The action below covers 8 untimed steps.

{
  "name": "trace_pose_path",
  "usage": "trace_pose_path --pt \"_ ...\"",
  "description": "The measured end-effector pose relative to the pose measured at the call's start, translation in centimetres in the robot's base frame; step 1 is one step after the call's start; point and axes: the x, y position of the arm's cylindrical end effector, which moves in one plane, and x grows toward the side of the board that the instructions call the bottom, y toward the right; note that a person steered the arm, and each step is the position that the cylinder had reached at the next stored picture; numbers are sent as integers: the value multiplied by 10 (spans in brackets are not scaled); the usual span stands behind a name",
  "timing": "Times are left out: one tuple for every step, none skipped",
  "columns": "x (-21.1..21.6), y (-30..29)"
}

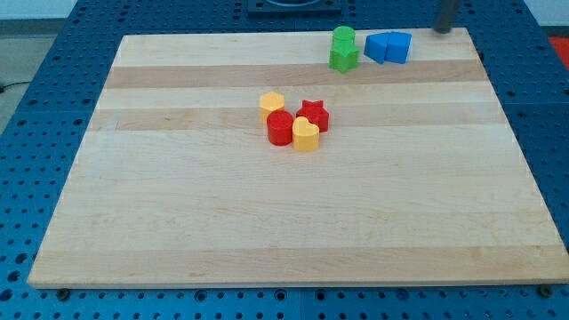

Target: Place green star in between red star and green circle

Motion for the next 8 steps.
trace_pose_path --pt "0 -99" --pt "0 -123" --pt "1 -122" --pt "24 -122" --pt "67 -123" --pt "106 -124" --pt "134 -120" --pt "147 -109"
